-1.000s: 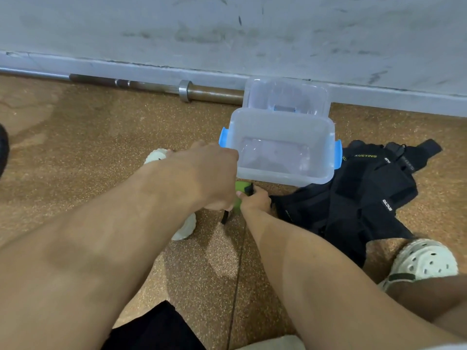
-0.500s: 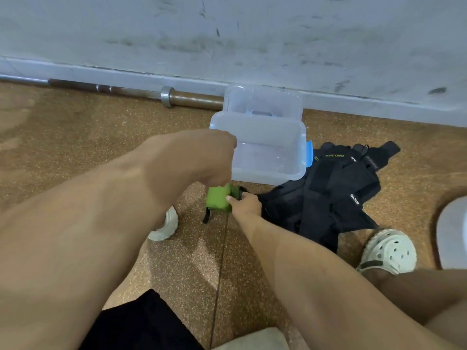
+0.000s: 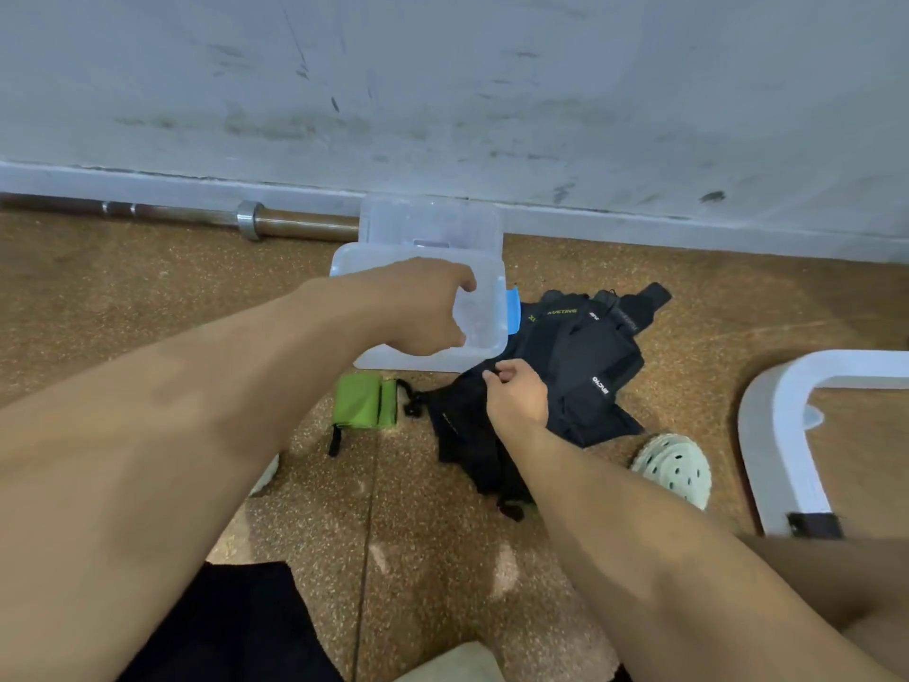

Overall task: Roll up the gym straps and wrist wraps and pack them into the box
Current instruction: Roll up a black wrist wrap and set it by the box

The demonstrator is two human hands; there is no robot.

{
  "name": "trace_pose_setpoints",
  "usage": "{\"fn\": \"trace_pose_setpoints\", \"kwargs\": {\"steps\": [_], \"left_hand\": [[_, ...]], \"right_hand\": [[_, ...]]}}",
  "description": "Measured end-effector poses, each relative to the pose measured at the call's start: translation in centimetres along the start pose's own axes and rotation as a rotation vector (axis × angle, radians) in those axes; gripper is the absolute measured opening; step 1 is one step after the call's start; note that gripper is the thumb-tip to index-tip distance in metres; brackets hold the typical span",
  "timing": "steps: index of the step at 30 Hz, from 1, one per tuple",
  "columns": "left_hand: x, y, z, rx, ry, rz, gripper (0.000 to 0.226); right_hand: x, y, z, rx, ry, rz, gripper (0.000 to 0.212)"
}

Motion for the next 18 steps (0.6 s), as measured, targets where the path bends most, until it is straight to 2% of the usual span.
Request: {"fn": "trace_pose_setpoints", "kwargs": {"steps": [6, 11, 15, 18], "left_hand": [[-1.2, 3.2, -0.9, 0.025, -0.006, -0.094, 0.068], [-1.8, 3.8, -1.3, 0.019, -0.027, -0.095, 0.075], [-1.7, 3.1, -1.3, -0.002, -0.051, -0.059, 0.080], [-1.4, 3.1, -1.1, -0.002, -0.046, -0.064, 0.082]], "right_hand": [[-4.0, 3.0, 4.3, -0.028, 0.195, -0.108, 0.056], [-5.0, 4.4, 3.5, -0.026, 0.074, -0.182, 0.081], [-5.3, 4.1, 2.9, -0.108, 0.030, -0.219, 0.081], [-5.5, 3.3, 3.3, -0.165, 0.036, -0.268, 0.072]]}}
Point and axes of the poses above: each hand's wrist, its own x-axis away from the middle knuckle, its own z-axis out of the back of the hand, y = z × x, the point moved 5 cm from there along -x, towards the middle knuckle, and after that the axes turned 12 degrees about y, right-handed, at the moved point
